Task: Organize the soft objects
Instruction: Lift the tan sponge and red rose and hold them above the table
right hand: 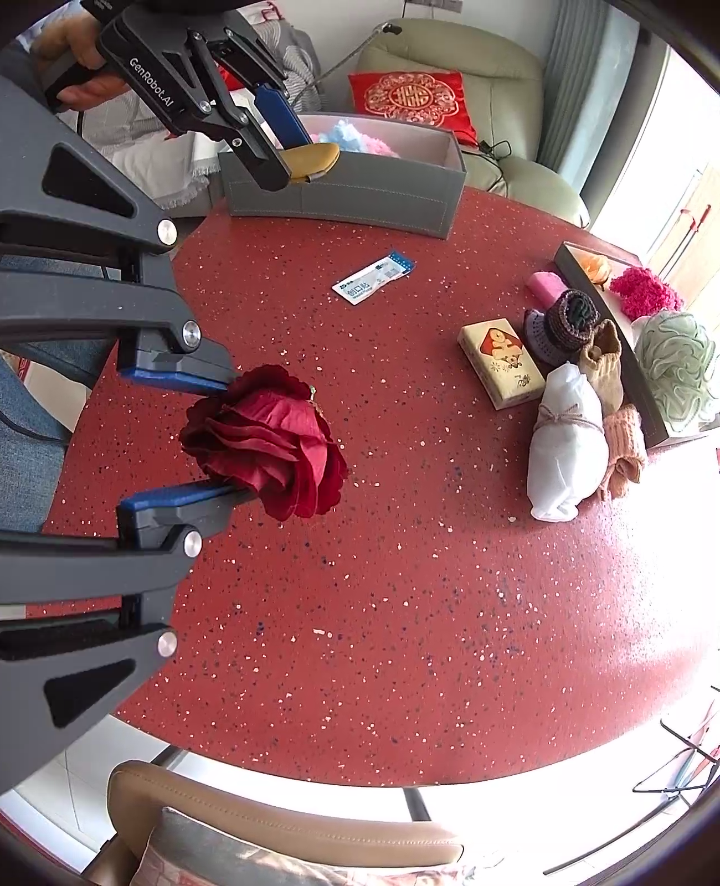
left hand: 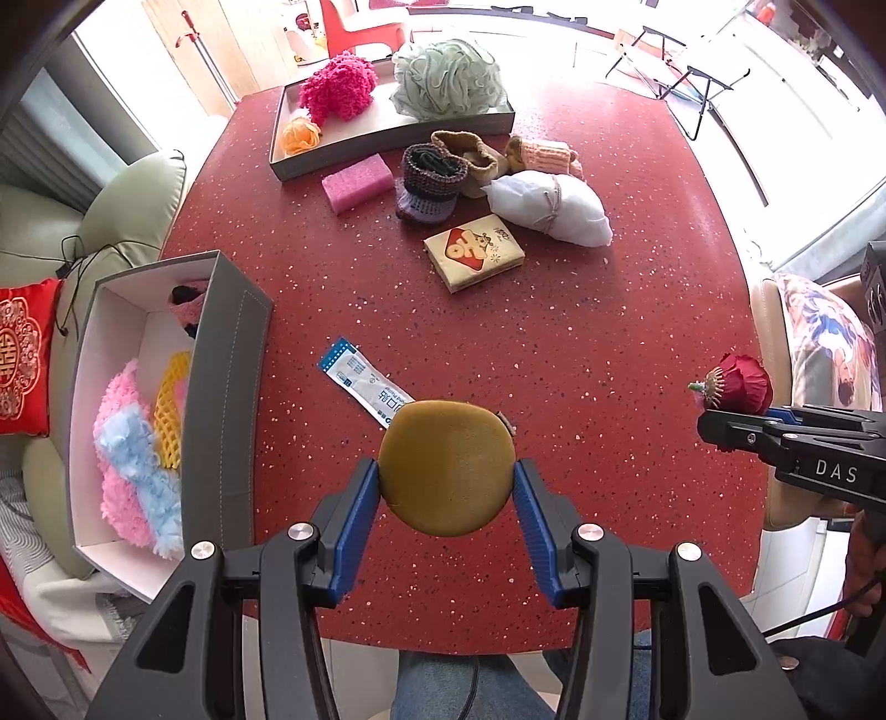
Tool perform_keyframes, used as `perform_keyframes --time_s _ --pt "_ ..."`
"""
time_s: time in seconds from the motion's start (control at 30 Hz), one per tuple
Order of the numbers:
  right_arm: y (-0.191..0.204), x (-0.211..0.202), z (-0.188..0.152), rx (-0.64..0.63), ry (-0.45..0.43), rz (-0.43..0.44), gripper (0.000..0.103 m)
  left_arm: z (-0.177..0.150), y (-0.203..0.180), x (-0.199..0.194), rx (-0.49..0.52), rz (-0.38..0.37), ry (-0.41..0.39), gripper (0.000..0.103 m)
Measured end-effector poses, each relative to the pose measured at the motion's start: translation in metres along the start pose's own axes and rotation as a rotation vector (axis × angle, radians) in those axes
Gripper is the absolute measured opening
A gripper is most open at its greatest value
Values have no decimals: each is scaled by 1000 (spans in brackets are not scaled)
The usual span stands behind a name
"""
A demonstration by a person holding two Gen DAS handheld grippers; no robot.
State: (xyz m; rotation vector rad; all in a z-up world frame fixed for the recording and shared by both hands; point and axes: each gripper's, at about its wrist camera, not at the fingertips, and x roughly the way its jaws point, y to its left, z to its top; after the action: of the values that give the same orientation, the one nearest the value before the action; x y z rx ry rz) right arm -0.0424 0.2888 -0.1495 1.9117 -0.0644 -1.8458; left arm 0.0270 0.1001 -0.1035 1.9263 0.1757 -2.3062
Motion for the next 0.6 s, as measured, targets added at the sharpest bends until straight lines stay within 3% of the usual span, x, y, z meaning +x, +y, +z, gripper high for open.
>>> perform_keyframes --time_s 0.6 --pt "14 7 3 -38 18 5 32 -9 17 -4 -45 18 -5 51"
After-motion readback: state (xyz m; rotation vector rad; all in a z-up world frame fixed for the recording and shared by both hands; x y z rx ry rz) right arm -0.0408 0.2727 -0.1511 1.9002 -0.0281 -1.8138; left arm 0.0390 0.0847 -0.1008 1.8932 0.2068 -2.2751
